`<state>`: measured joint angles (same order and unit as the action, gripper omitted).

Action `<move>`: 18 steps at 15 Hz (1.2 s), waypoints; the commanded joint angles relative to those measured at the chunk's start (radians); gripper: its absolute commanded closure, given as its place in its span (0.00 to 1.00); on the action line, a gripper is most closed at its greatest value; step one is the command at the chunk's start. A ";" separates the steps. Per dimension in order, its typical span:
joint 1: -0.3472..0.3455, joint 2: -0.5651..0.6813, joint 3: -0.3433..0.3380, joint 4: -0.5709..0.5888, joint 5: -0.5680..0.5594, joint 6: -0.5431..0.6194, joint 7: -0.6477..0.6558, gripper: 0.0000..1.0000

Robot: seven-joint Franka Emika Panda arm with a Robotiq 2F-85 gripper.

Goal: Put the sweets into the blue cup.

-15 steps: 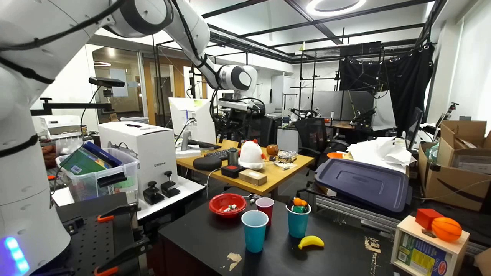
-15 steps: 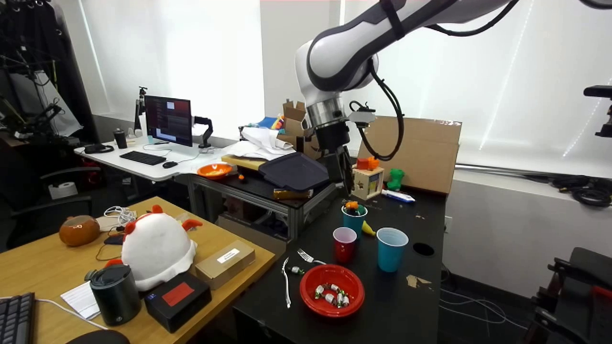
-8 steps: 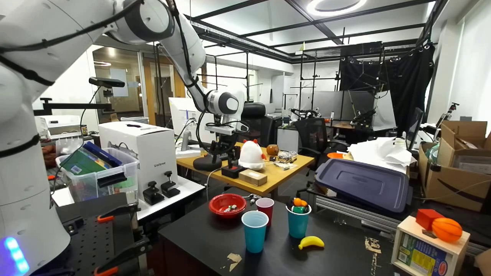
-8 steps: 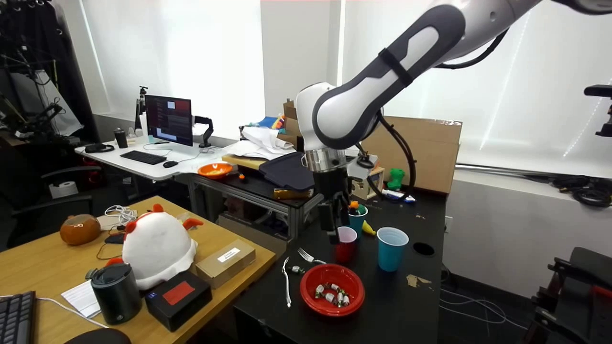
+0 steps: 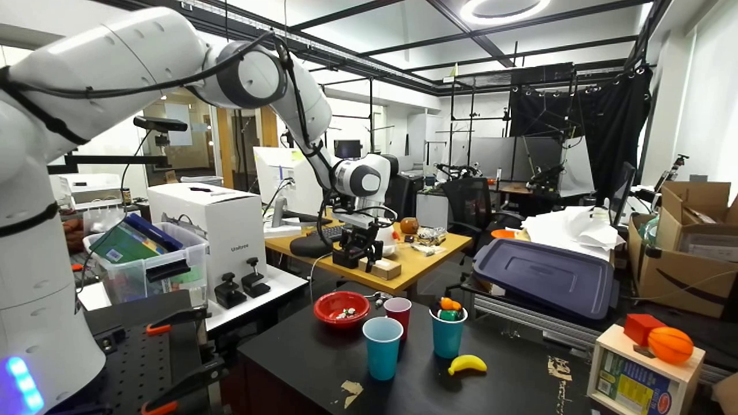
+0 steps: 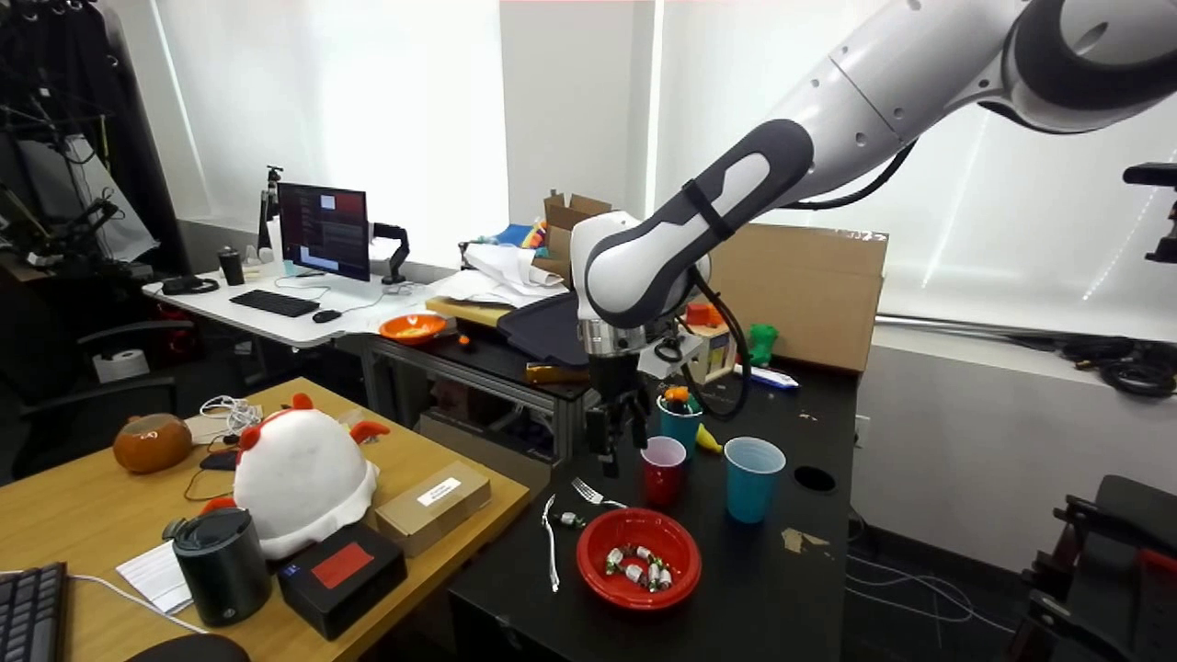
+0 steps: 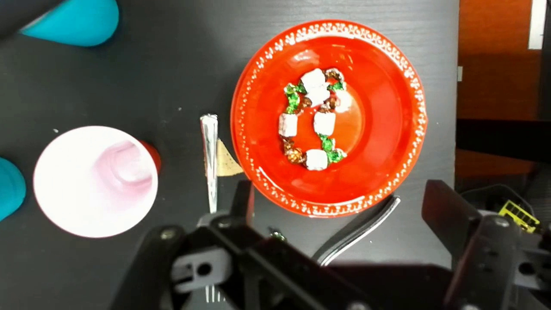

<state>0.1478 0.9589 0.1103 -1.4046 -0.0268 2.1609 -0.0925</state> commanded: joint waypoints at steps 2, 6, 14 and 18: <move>0.005 0.120 0.028 0.198 0.025 -0.048 -0.017 0.00; 0.014 0.180 0.038 0.268 0.025 -0.081 -0.024 0.00; 0.019 0.295 0.058 0.384 0.037 -0.200 -0.035 0.00; 0.018 0.344 0.061 0.426 0.044 -0.263 -0.047 0.00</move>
<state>0.1677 1.2567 0.1643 -1.0519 -0.0086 1.9678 -0.1144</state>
